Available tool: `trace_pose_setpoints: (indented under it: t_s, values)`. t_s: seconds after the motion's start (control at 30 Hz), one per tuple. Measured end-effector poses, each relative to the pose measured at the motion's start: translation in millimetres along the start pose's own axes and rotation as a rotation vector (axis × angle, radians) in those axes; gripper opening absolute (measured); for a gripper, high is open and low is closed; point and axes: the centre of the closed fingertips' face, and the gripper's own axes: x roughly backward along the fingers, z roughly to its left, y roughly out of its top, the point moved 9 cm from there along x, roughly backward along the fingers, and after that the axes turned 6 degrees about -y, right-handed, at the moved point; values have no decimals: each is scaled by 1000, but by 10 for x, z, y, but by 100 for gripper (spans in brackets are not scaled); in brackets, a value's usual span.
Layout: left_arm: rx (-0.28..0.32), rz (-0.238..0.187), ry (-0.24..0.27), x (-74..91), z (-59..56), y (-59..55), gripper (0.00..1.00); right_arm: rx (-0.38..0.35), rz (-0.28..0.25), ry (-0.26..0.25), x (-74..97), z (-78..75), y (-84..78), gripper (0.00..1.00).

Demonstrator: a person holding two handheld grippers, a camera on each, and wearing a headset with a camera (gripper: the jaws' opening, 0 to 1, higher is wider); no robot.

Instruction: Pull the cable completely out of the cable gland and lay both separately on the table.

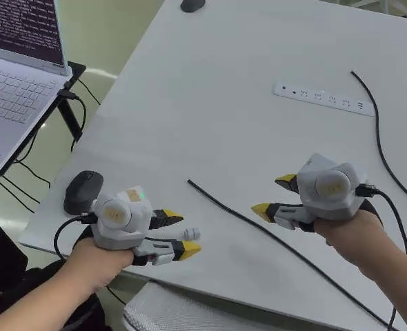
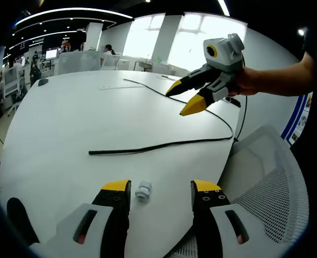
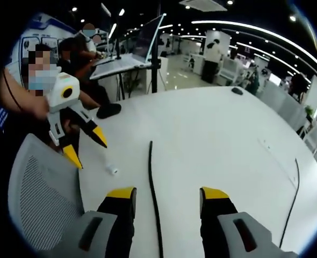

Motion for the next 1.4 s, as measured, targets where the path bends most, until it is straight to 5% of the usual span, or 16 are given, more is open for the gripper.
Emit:
trace_pose_setpoints:
  t_s: [0.37,0.77,1.1,1.3,1.4]
  values:
    - [1,-27,-2,204,-217,182,60,-88,-91,-6,612,-46,-307,59]
    - [19,-62,47,356,-278,256,68,-205,-165,1,1014,31,-755,73]
    - [16,-72,50,413,-392,239,75,-282,-185,3,1217,102,-998,84]
    - [-37,-30,77,416,-414,210,82,-325,-169,31,1221,174,-1128,93]
    - [0,-3,55,393,-426,175,85,-339,-146,36,1226,188,-1209,95]
